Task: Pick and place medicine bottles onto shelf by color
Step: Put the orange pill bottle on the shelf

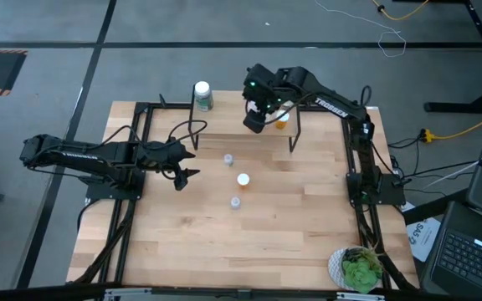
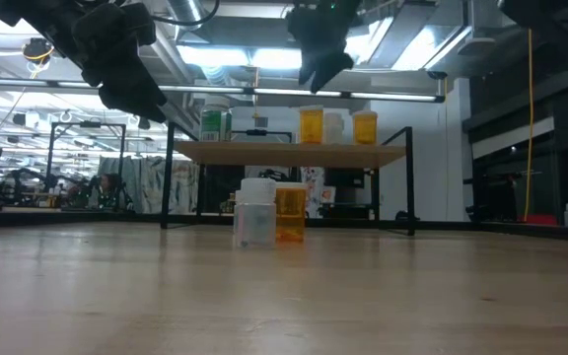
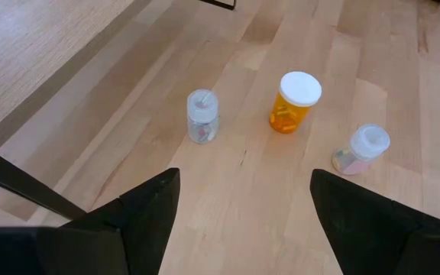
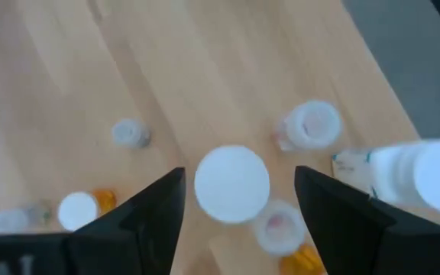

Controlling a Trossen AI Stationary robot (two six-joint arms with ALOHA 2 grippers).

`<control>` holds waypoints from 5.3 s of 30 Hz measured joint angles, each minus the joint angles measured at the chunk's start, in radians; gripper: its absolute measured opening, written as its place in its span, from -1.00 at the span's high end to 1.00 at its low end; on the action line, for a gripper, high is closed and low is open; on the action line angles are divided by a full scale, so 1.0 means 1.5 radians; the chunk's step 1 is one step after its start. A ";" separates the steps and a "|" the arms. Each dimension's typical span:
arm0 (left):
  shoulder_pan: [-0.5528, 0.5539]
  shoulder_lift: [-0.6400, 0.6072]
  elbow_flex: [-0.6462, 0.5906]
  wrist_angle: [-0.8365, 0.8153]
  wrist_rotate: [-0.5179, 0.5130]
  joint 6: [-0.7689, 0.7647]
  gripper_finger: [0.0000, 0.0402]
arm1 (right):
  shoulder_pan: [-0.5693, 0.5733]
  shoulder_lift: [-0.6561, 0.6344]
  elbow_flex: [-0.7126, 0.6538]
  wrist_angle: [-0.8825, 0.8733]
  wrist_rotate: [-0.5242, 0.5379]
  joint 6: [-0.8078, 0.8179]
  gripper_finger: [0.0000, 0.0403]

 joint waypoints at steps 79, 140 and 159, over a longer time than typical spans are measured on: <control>0.075 0.456 0.338 0.019 0.151 0.046 -0.44 | 0.471 -1.096 -1.536 1.187 0.174 0.016 -0.23; -0.002 0.625 0.421 0.015 0.090 0.172 -0.44 | 0.467 -1.211 -1.562 0.991 0.174 0.007 -0.23; -0.013 0.679 0.421 0.044 0.091 0.187 -0.44 | 0.467 -1.210 -1.562 0.987 0.175 0.042 -0.23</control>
